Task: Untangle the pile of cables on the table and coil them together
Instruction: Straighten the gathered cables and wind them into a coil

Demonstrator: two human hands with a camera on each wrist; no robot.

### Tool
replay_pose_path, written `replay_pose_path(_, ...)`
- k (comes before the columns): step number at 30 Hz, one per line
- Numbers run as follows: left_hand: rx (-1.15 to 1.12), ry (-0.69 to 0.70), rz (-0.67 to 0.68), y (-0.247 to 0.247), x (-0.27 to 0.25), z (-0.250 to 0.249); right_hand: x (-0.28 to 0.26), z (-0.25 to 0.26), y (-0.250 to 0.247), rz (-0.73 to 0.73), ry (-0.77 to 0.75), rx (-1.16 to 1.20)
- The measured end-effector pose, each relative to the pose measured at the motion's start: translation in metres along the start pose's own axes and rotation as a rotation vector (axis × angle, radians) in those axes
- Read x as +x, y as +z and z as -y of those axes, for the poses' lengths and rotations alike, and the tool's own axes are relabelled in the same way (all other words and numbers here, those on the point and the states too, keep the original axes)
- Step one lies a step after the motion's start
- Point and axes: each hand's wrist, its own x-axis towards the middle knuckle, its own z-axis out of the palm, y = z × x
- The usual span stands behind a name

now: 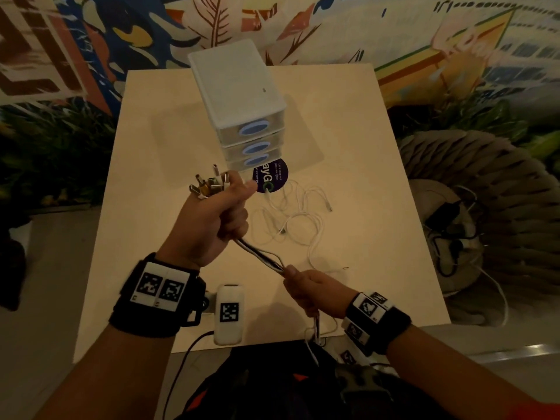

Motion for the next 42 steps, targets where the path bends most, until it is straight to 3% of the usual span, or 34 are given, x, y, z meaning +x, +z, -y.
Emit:
replay_pose_path(3, 0.011, -0.020, -0.040, 0.001, 0.001, 0.006, 0.004, -0.003, 0.001, 0.013, 0.034, -0.041)
replay_pose_path(8, -0.044, -0.040, -0.143, -0.004, 0.000, 0.013, 0.000, -0.002, -0.021, -0.095, -0.037, -0.532)
replay_pose_path(13, -0.015, -0.082, -0.158, -0.013, -0.004, 0.017, 0.006, -0.006, -0.090, -0.517, -0.021, -0.750)
replay_pose_path(15, -0.005, -0.085, -0.159, -0.015, -0.004, 0.018, 0.009, 0.005, -0.114, -0.607, 0.058, -0.804)
replay_pose_path(17, 0.006, -0.080, -0.166, -0.016, -0.004, 0.020, 0.013, 0.022, -0.127, -0.595, 0.202, -0.937)
replay_pose_path(20, 0.037, -0.074, -0.189, -0.015, -0.002, 0.023, 0.018, 0.030, -0.121, -0.421, 0.390, -1.170)
replay_pose_path(23, 0.049, -0.069, -0.199, -0.016, -0.002, 0.024, 0.021, 0.001, -0.098, -0.276, 0.428, -1.262)
replay_pose_path(25, 0.046, -0.069, -0.211, -0.018, -0.001, 0.024, 0.023, -0.020, -0.087, -0.260, 0.349, -1.248)
replay_pose_path(28, 0.047, -0.072, -0.230, -0.021, 0.000, 0.025, 0.028, -0.029, -0.081, -0.381, 0.223, -1.281)
replay_pose_path(32, 0.071, -0.074, -0.223, -0.021, 0.005, 0.029, 0.027, -0.031, -0.084, -0.438, 0.216, -1.331)
replay_pose_path(36, 0.102, -0.086, -0.225, -0.017, 0.010, 0.034, 0.006, -0.004, -0.098, -0.472, 0.168, -1.084)
replay_pose_path(42, 0.147, -0.121, -0.248, -0.018, 0.016, 0.046, -0.048, 0.064, -0.106, -0.609, -0.233, -0.861)
